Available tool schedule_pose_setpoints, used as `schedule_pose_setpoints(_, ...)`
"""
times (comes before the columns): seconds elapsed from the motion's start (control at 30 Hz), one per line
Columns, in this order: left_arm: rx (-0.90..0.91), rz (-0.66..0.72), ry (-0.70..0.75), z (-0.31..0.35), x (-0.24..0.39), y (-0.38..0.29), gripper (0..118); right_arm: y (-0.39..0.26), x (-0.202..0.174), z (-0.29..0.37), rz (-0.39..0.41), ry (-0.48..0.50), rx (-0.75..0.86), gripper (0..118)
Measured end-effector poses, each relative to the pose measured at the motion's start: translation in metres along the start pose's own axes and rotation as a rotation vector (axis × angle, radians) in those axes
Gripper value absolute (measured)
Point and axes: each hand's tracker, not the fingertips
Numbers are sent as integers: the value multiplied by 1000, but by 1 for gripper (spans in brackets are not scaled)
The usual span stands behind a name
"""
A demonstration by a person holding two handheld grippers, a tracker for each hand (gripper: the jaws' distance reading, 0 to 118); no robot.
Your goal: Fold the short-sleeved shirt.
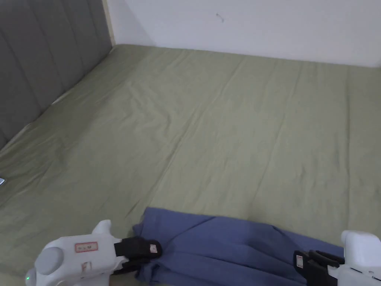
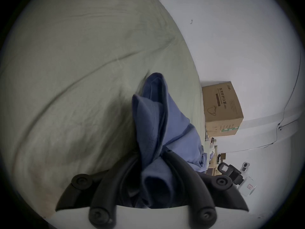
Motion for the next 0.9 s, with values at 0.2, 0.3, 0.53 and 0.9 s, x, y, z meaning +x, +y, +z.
schedule_pose_setpoints(0.2, 39, -218, 165, 15, 59, -6, 13, 1, 23, 21, -58, -24, 50, 0)
schedule_pose_setpoints(0.3, 109, -450, 291, 22, 126, -19, 13, -1, 40, 35, -102, -44, 86, 0)
schedule_pose_setpoints(0.53, 27, -806, 219, -10, 262, -80, 13, -16, 86, 74, -205, -105, 165, 0)
schedule_pose_setpoints(0.9, -341, -997, 216, -202, 311, -181, 13, -59, 159, 121, -421, -186, 250, 0)
